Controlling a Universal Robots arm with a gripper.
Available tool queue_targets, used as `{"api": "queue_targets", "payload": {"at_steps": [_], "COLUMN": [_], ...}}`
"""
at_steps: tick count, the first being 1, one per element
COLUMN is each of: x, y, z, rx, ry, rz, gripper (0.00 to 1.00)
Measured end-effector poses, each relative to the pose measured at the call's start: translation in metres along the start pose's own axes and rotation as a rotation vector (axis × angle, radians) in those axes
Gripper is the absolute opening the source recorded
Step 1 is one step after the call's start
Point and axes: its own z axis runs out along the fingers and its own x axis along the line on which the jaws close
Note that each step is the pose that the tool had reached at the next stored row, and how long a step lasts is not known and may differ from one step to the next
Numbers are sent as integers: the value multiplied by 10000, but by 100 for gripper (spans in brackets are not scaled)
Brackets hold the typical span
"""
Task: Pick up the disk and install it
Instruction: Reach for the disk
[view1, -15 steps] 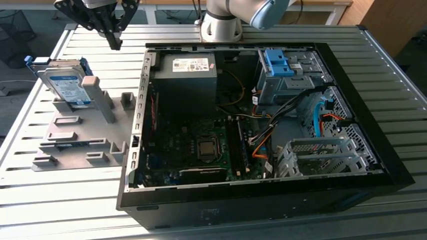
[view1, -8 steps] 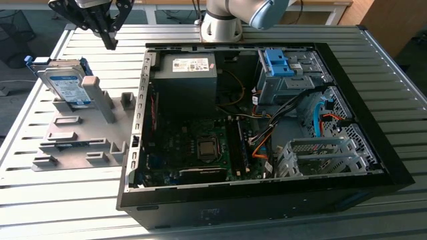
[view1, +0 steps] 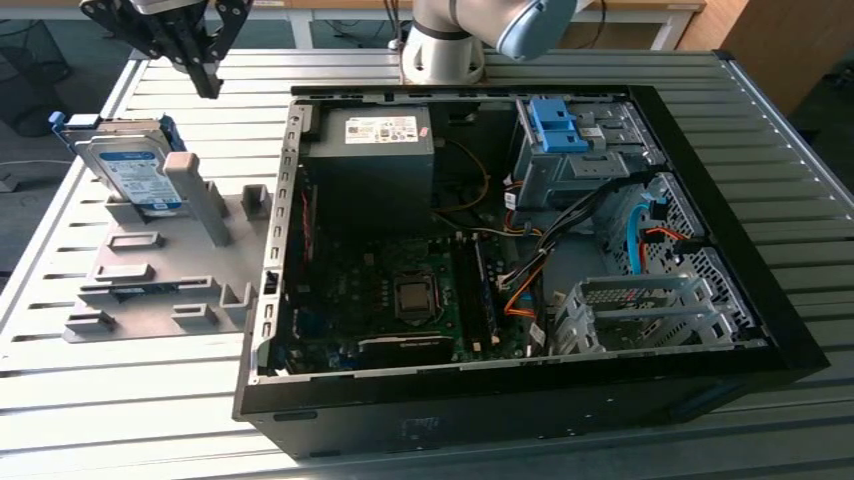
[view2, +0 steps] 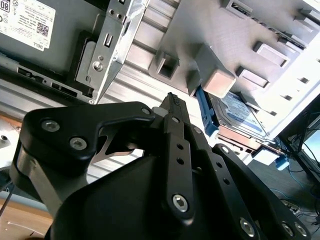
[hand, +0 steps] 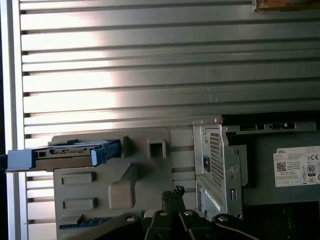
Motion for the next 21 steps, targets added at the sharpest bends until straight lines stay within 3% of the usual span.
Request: {"api": "queue_targets", "payload": {"at_steps": [6,21], "x": [70,114], "y": [2,-1], "z": [1,5], "rx": [0,0], "ry": [0,1], "rz": [0,1], "gripper": [11,11]}}
